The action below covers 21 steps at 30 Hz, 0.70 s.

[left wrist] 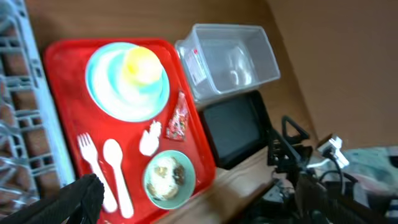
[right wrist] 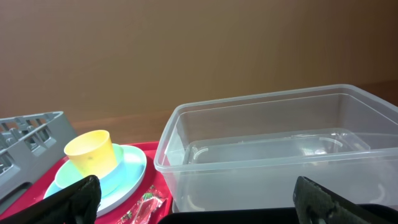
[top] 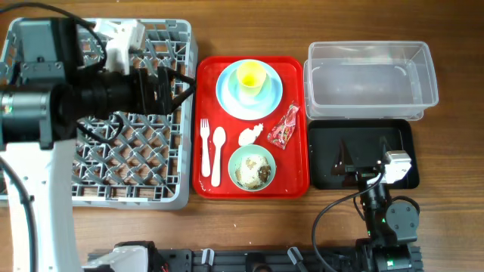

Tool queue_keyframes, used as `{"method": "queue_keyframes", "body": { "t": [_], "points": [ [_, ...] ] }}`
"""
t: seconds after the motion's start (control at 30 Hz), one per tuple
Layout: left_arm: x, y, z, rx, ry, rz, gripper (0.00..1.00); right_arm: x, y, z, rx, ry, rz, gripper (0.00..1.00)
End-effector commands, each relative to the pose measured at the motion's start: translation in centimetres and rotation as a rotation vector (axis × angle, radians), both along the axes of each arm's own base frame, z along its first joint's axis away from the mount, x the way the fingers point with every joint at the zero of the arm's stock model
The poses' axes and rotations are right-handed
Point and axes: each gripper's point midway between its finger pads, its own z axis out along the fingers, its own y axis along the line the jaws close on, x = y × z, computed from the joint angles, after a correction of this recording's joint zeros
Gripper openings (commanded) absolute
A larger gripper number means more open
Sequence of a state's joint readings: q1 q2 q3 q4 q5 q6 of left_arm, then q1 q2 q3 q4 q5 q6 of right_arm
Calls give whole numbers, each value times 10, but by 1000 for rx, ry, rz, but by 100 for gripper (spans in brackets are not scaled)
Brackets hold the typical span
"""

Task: Sort waste into correct bins and load items into the dishwasher rack
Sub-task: 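Move the left gripper over the tray and grasp the white spoon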

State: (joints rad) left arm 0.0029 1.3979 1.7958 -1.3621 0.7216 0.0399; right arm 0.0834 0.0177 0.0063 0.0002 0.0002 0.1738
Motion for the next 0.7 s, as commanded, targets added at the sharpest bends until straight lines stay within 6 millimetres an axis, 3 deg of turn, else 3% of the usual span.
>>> {"method": "queue_keyframes", "body": {
  "t": [0.0,0.1,0.2,0.3,0.4,0.47,0.57,0.63,0.67],
  "points": [
    [-16,-3,-16,0,119,-52,4,0,-1,2,-10,-9,-2,100],
    [-33,13,-46,124,256,-1,4,0,-1,2,-10,-9,-2,100],
    [-45,9,-72,150,359,-24,4,0,-1,2,-10,-9,-2,100],
    [-50,-10,-134,164,505,-24,4,0,-1,2,-10,-9,-2,100],
    [-50,-6,-208,321,629,196,4,0,-1,2,-10,-9,-2,100],
    [-56,-14,-239,415,617,248,4,0,-1,2,-10,-9,-2,100],
    [-57,-31,-250,545,499,260,9,0,-1,2,-10,-9,-2,100],
    [-50,-41,-247,624,368,288,18,0,-1,2,-10,-9,-2,100],
    [-46,-49,-244,644,301,283,34,0,-1,2,-10,-9,-2,100]
  ]
}}
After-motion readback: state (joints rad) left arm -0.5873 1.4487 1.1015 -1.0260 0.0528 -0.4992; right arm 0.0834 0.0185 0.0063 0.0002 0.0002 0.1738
